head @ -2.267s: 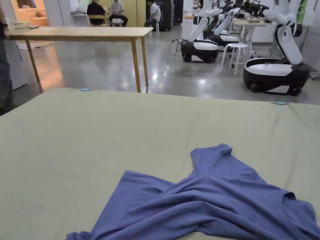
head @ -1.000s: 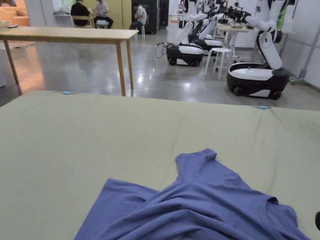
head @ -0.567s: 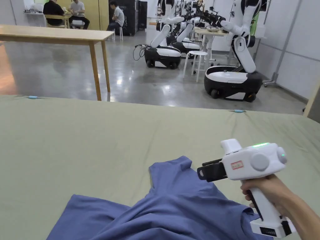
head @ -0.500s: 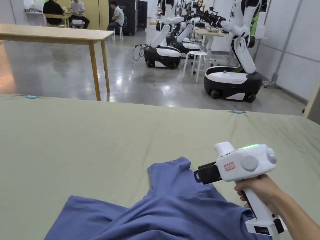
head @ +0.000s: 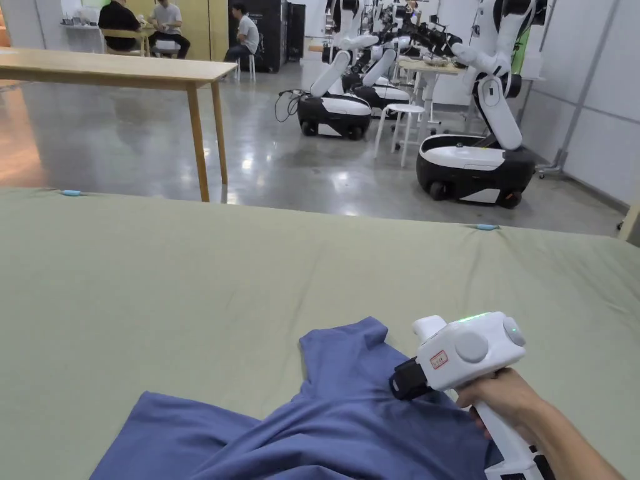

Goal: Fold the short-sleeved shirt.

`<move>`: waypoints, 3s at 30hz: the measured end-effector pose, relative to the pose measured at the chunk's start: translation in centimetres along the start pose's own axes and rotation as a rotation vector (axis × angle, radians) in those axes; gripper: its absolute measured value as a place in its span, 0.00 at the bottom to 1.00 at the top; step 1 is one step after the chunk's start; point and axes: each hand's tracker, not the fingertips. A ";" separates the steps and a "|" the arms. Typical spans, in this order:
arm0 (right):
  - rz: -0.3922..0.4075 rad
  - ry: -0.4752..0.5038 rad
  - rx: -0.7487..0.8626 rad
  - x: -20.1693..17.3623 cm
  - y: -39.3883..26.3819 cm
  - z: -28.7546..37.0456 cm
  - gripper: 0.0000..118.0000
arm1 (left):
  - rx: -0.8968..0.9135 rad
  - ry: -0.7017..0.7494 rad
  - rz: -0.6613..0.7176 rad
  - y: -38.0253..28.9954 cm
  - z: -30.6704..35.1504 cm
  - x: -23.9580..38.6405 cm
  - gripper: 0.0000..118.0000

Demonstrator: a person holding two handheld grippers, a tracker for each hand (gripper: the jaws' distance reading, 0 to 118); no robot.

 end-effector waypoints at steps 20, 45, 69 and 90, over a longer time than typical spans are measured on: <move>-0.119 -0.046 0.602 -9.0 -17.6 26.2 0.03 | 0.108 -0.122 0.020 1.8 0.3 0.4 0.07; -0.046 -0.460 1.007 -0.5 6.0 50.6 0.03 | 0.503 -0.333 -0.067 49.4 0.5 11.5 0.07; -0.302 -0.508 1.033 7.6 23.7 49.7 0.03 | 0.604 -0.143 -0.032 66.2 -7.4 10.1 0.07; -0.366 -0.382 0.793 11.5 13.9 27.4 0.03 | 0.299 -0.178 0.117 45.5 -26.7 5.1 0.07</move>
